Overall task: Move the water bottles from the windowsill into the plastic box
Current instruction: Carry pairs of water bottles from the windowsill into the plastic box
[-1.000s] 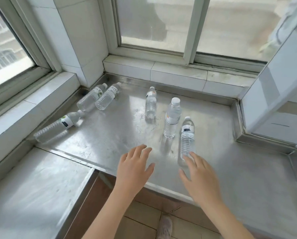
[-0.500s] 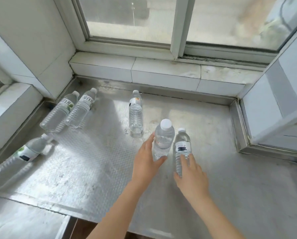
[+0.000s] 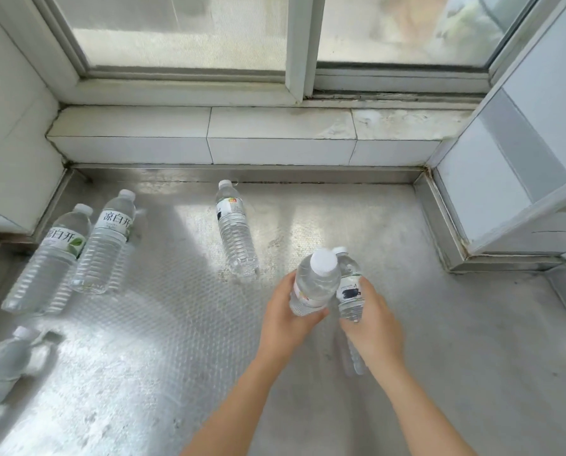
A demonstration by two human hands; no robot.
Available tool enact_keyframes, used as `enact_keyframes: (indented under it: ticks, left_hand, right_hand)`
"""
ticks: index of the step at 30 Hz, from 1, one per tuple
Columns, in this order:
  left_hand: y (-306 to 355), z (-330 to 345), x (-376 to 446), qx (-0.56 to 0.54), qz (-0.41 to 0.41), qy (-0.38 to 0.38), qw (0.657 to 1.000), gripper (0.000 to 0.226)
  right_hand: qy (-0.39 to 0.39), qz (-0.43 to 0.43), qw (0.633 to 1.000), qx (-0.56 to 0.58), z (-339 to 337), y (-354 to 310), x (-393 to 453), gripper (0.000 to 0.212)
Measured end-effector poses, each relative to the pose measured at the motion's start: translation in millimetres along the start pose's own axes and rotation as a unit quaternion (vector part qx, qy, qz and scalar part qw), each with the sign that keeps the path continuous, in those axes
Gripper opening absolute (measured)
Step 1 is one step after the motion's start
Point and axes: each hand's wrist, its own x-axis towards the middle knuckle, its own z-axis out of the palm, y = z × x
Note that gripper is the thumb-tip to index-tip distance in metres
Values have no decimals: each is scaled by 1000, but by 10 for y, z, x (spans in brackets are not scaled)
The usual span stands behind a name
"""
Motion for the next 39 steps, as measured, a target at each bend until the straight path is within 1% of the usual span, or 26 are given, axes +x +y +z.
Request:
enact_keyframes:
  ticks: [2,4,6,8,12,15,19,25,27,30,34,39]
  left_hand:
    - [62,-38,-13,9,2,16,1000,64]
    - [131,-82,-45,10,-7,30,999,64]
    - [211,-140,-87,10,-32,35,999,67]
    - [281,-211,-131,15,-58,24,998,68]
    - [460,-268,-264,17,-59,-51,997,56]
    - [642,-185,-426,19,-34,-115,993,52]
    - [916,77,-681,21,10,-195,980,54]
    - [1228,653,-1231,-8,52,-281,958,68]
    - [1300,837,-1463,-12,63,-311,948,67]
    - [1383,1085,-1881,-9,86,-365,927,65]
    - [1473,1365,-2551,-7,106,-432,895,71]
    - [1512,1686,-3506,7,134,-506,852,71]
  right_hand:
    - [3,23,998,51,-34,7,10,73]
    - [5,23,997,80,-65,27,-37,74]
    - [5,24,993,115,-99,49,-142,75]
    - [2,40,981,191,-130,89,-269,75]
    - [34,82,932,353,-310,262,-522,76]
    - [64,98,900,421,-540,414,-791,80]
    - [138,103,872,458,-884,625,-1275,80]
    - [258,133,821,491,-1238,1079,-2165,77]
    - [295,138,808,491,-1327,1261,-2492,77]
    - [346,155,782,494,-1423,1533,-3021,78]
    - [411,183,733,510,-1461,1863,-3781,79]
    - [483,195,673,525,-1416,2230,-4805,79]
